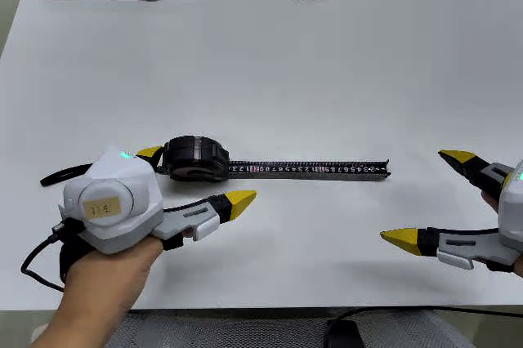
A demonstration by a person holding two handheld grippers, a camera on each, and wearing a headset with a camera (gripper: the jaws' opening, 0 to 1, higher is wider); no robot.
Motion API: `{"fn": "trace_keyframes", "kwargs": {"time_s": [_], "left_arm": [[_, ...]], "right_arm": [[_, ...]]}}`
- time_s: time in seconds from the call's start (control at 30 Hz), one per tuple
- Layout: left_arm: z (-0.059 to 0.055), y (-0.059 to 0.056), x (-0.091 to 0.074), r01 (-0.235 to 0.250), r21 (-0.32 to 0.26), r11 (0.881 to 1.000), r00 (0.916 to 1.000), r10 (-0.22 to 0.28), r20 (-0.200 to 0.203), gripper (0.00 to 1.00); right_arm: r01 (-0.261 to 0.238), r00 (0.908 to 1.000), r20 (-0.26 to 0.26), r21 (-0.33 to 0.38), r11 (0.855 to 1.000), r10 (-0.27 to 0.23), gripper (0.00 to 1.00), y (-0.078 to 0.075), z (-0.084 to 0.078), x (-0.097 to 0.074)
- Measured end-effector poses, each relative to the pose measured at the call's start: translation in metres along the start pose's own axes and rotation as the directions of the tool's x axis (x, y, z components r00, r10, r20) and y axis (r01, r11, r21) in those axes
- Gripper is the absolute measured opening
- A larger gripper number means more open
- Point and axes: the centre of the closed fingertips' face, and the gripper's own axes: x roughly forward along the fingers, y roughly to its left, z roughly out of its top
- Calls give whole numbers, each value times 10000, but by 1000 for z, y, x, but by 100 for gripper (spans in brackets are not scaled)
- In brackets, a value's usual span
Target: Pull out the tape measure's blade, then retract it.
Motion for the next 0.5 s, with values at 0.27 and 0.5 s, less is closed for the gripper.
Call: {"fn": "trace_keyframes", "kwargs": {"time_s": [0.27, 0.5], "left_arm": [[0, 5, 4, -709, -82, 9975, 9975, 709, 73, 88], [0, 10, 7, -1182, -211, 9928, 9928, 1186, 183, 85]], "right_arm": [[-327, 9987, -406, -657, 9973, 300, 78, -7, -1, 1], [-530, 9963, -742, -1317, 9899, 435, 70, -17, 1, 5]]}}
